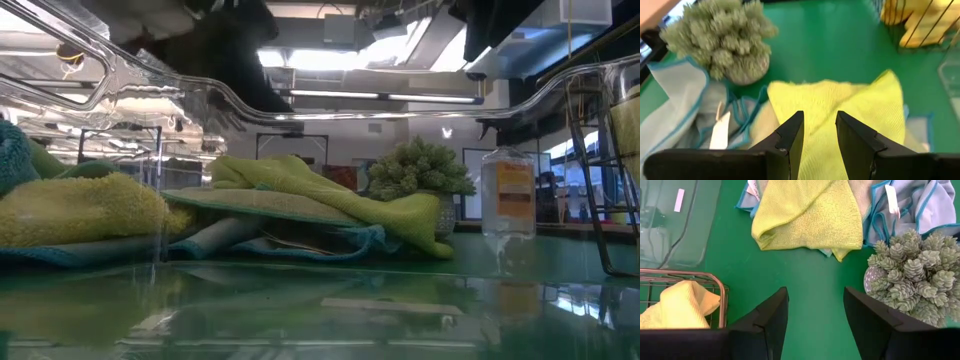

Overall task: Sort microfiber towel by color & place in baskets
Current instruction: Put the green microfiber cloth into the top transparent bin

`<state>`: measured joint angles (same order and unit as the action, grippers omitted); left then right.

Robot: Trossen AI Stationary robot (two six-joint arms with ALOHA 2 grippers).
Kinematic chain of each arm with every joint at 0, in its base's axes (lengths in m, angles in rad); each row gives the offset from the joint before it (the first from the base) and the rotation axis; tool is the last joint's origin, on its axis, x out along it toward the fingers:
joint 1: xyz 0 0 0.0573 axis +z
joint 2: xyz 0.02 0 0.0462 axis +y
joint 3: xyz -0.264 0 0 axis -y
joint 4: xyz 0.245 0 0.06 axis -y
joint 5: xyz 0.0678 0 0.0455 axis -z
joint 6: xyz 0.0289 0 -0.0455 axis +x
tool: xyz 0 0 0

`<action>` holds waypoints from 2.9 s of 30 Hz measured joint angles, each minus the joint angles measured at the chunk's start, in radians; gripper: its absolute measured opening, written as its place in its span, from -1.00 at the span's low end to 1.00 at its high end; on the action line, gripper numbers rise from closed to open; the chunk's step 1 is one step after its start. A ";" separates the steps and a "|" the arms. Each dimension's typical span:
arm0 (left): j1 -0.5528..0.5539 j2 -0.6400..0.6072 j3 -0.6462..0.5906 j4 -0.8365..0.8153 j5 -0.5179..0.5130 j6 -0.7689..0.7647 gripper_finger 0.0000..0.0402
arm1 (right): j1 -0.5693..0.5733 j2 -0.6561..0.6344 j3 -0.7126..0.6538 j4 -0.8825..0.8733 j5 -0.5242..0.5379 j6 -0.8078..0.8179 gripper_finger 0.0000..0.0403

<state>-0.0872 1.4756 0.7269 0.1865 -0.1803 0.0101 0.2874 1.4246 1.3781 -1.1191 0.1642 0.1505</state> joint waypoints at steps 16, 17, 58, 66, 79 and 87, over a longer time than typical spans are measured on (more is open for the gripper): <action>0.000 0.040 0.000 -0.090 0.011 -0.001 -0.46 | 0.000 0.000 0.000 0.002 0.000 0.000 -0.06; 0.000 0.040 0.000 -0.099 0.011 -0.001 -0.46 | 0.000 0.000 0.000 0.002 0.000 0.000 -0.06; 0.034 -0.030 0.290 -0.404 -0.004 -0.005 -1.00 | 0.000 0.000 0.000 0.005 -0.001 0.000 -0.06; 0.071 -0.133 0.373 -0.469 0.014 0.027 -1.00 | 0.000 0.000 0.001 0.012 -0.001 0.000 -0.06; 0.210 -0.403 0.376 -0.461 -0.079 0.028 -1.00 | 0.000 0.000 0.001 0.020 -0.001 0.000 -0.06; 0.291 -0.548 0.377 -0.454 -0.189 0.029 -1.00 | 0.000 0.000 0.001 0.020 -0.001 0.000 -0.06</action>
<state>0.2036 0.9277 1.1034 -0.2673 -0.3689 0.0387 0.2874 1.4246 1.3788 -1.0988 0.1635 0.1509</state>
